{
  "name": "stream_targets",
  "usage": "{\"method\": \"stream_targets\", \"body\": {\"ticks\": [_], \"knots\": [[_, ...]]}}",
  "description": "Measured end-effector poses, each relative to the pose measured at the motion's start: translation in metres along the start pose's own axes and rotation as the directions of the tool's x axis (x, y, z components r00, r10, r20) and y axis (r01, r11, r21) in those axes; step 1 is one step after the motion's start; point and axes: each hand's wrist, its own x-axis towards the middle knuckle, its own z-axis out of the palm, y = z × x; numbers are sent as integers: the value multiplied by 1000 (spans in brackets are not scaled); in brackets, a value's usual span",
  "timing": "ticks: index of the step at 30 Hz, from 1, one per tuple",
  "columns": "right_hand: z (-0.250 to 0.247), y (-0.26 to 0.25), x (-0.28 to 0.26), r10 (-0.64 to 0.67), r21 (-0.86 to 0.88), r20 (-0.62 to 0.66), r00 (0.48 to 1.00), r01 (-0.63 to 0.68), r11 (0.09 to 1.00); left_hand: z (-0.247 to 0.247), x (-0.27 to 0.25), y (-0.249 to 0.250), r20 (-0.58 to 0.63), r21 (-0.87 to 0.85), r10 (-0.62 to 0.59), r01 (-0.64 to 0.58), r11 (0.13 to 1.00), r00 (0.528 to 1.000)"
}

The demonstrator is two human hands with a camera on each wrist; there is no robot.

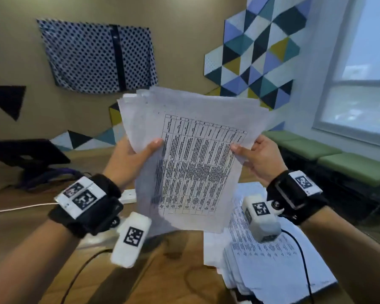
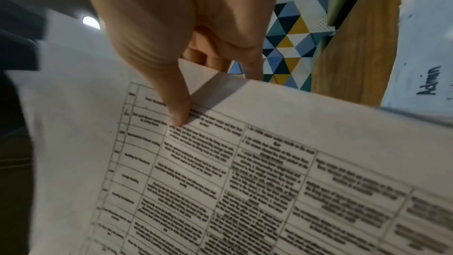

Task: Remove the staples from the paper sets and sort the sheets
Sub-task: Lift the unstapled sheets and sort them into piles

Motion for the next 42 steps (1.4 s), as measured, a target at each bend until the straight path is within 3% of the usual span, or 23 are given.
{"method": "stream_targets", "body": {"ticks": [6,11,17,21,26,29,34,38,40,42], "knots": [[21,20,8,-7,-18,-57,998,6,1000,-10,3,3,-98,-97,11,-20,995,995],[39,26,6,-3,-72,17,1000,4,997,-17,4,-6,-198,-23,13,-17,1000,980],[50,26,8,-3,-126,2,1000,3,992,-30,6,-14,-162,-70,60,-72,995,985],[53,41,2,86,-176,53,995,-76,981,-31,-1,-33,-86,28,-19,21,999,996],[61,39,6,63,-139,18,998,-60,989,-25,6,-36,-151,38,-45,51,998,987],[59,31,14,69,-91,69,995,-63,994,-27,12,-29,-144,-16,-34,32,999,989],[53,40,14,123,-128,-37,992,-127,984,-25,5,-44,-177,22,-74,80,997,981],[56,44,18,50,-172,-103,993,-68,983,-19,8,-47,-167,28,-86,92,995,982],[61,41,21,36,-243,-43,998,-45,969,-15,10,-43,-154,85,-61,74,994,986],[69,31,21,-60,-333,-11,998,53,942,-12,13,-37,-171,114,-35,55,992,985]]}}
